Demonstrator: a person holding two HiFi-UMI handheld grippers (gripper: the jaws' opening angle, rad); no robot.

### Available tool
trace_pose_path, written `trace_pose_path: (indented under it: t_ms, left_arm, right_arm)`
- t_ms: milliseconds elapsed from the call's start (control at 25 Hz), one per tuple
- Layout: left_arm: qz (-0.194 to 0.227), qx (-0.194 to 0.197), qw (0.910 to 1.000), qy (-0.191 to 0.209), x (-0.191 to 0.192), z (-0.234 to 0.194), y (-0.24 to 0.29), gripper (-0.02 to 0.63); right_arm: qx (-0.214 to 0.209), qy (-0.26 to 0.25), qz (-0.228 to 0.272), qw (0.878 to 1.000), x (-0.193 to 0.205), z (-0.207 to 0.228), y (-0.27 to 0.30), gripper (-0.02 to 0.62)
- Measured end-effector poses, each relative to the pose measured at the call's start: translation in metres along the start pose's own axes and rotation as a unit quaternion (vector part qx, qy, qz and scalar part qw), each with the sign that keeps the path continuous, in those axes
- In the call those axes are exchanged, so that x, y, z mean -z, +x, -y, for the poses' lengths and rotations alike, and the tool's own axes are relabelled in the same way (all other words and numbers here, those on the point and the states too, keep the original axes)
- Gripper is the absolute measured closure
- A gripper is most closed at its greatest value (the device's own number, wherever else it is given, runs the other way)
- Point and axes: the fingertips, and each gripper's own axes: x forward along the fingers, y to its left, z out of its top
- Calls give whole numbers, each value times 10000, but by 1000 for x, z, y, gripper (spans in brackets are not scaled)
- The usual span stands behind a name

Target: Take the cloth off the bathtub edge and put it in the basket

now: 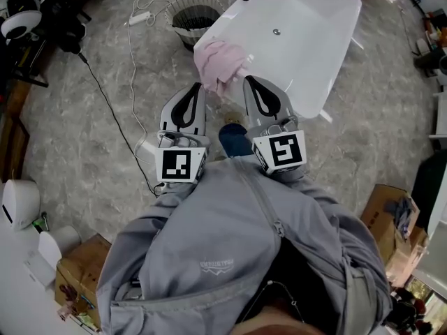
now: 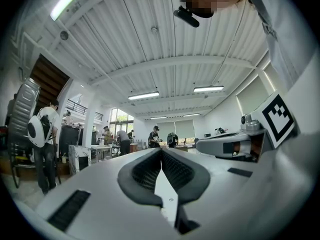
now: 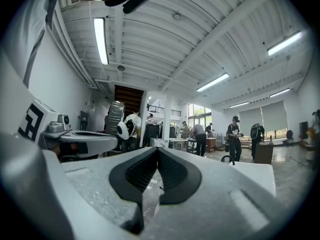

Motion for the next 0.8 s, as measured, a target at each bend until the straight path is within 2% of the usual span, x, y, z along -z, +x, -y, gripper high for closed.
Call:
trace_pose_path:
  t_ms: [360,800]
  left_arm:
    - [-10,128,9999,-13,13,-23,62,598]
    - [-153,-26,9999,-75,31,-58,160,598]
  right_arm:
    - [-158,-44,30,9999,12,32,61,591]
    - [-443,83,-100,9989,28,95,151,591]
